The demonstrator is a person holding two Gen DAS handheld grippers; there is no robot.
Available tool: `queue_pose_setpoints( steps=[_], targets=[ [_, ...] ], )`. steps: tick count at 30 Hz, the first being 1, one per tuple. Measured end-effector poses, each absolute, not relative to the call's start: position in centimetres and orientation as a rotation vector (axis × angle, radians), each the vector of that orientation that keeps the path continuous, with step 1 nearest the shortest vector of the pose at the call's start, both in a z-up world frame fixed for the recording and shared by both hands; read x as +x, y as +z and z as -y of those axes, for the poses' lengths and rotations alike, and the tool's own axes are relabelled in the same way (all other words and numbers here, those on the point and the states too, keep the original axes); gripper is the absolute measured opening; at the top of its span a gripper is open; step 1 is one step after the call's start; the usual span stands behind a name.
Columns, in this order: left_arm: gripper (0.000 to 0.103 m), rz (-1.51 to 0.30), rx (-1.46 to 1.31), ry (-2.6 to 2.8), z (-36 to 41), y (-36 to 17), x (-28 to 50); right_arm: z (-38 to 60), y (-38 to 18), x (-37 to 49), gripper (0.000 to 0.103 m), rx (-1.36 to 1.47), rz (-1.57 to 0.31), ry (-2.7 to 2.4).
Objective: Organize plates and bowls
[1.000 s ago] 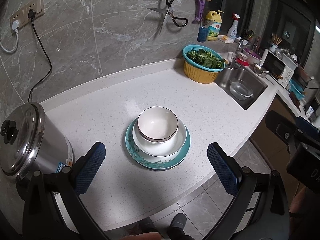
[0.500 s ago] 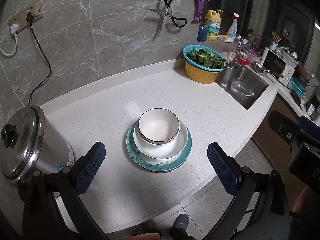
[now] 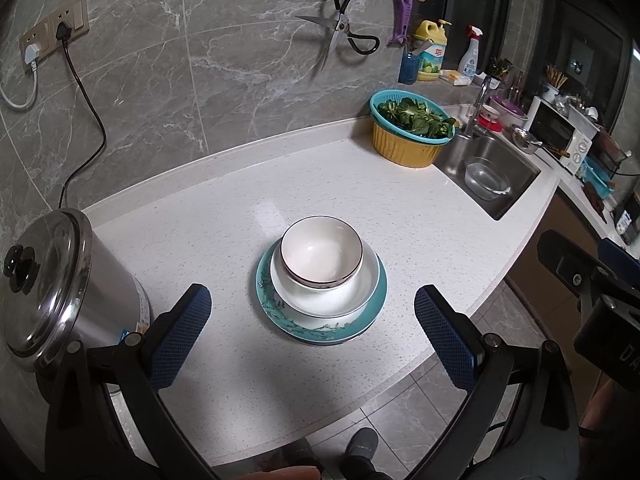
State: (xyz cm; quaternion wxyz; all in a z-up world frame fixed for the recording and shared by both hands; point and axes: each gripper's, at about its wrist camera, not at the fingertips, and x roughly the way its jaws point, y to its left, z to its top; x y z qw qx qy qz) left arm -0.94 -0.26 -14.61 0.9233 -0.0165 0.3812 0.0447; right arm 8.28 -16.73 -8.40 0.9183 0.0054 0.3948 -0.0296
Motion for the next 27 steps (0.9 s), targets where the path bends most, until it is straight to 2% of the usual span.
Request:
queue_pose_setpoints(
  steps=[27],
  targets=[
    [0.103, -0.785, -0.038, 0.106, 0.45, -14.83, -1.44, 16.94, -8.37, 8.45, 0.103, 0.011, -0.814, -0.057]
  ],
)
